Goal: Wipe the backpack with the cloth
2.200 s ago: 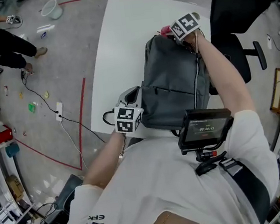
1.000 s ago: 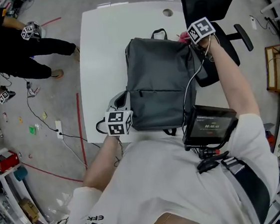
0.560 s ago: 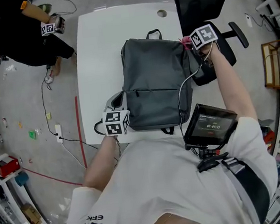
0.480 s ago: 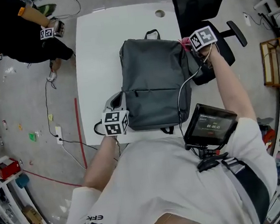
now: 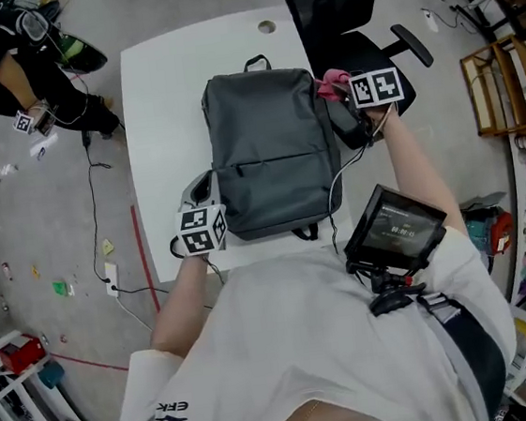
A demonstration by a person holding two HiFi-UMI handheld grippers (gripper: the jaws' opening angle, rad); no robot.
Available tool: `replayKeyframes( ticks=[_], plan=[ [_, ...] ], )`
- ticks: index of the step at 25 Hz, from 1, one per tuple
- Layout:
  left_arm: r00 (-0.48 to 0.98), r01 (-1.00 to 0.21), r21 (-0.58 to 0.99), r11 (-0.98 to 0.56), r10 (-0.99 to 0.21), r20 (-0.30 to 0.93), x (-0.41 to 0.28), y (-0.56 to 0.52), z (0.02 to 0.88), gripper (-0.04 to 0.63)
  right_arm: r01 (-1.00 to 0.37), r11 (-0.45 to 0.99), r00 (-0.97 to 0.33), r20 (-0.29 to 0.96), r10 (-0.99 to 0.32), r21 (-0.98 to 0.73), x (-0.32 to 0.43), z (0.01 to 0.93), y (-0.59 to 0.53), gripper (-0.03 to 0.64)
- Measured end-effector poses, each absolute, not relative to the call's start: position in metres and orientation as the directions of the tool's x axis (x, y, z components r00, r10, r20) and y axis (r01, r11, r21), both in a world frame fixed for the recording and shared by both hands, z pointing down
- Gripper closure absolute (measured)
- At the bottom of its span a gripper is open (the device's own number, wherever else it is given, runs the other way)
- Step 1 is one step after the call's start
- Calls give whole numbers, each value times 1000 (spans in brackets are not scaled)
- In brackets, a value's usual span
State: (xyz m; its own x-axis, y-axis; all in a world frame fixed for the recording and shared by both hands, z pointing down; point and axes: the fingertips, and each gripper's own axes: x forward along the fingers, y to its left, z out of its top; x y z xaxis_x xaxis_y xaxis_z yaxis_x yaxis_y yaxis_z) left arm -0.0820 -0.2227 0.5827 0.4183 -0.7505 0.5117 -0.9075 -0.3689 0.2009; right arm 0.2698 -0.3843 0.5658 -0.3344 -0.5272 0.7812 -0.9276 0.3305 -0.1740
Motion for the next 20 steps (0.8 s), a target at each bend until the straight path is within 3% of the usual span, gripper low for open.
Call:
replayKeyframes(
  ticks=[9, 20],
  plan=[
    [456, -890, 201, -410, -809, 371, -84, -211, 530, 592, -952, 274, -300, 586, -753, -137, 236, 513, -289, 489],
    [489, -872, 178, -456, -835, 252, -73, -163, 485, 592, -959, 279, -244, 371, -896, 43, 167, 466, -159, 489]
  ],
)
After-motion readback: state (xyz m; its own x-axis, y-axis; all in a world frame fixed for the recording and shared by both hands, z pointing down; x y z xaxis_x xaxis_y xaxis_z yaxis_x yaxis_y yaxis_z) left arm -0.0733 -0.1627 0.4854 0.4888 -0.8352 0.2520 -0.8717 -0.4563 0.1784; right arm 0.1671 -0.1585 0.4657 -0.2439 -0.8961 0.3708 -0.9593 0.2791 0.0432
